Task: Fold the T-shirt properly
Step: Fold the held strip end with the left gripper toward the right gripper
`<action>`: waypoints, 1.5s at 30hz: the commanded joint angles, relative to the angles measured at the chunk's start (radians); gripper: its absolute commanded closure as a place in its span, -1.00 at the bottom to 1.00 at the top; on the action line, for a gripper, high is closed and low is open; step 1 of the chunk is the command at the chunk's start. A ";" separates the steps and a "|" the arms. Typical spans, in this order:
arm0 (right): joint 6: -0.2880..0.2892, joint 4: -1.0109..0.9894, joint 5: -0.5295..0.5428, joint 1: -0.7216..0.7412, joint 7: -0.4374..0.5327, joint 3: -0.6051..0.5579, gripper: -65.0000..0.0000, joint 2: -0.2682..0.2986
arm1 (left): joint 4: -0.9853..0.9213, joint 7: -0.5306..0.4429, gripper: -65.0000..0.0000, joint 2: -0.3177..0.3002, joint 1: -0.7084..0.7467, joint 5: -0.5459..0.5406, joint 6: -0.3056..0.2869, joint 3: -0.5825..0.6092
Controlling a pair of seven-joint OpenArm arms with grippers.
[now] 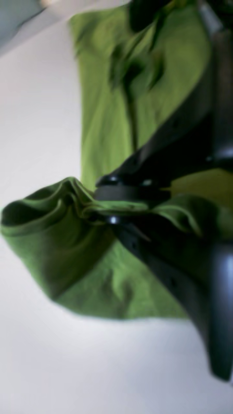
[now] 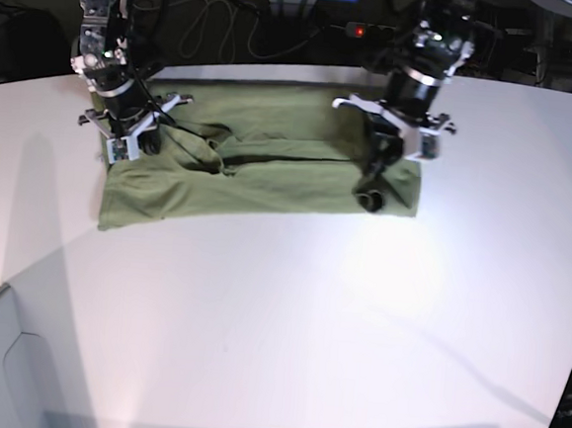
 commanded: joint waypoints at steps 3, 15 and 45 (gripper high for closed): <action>0.001 0.010 -0.001 -0.003 0.000 0.000 1.00 0.007 | -0.024 -0.029 1.00 0.019 -0.027 0.066 -0.007 0.103; 0.001 0.010 -0.002 -0.008 -0.001 0.000 1.00 0.007 | -0.132 -0.028 1.00 0.121 -0.127 0.157 -0.005 0.198; 0.102 0.019 -0.002 -0.008 -0.006 0.006 0.85 0.007 | -0.089 0.115 -0.01 0.131 -0.196 0.149 -0.005 0.314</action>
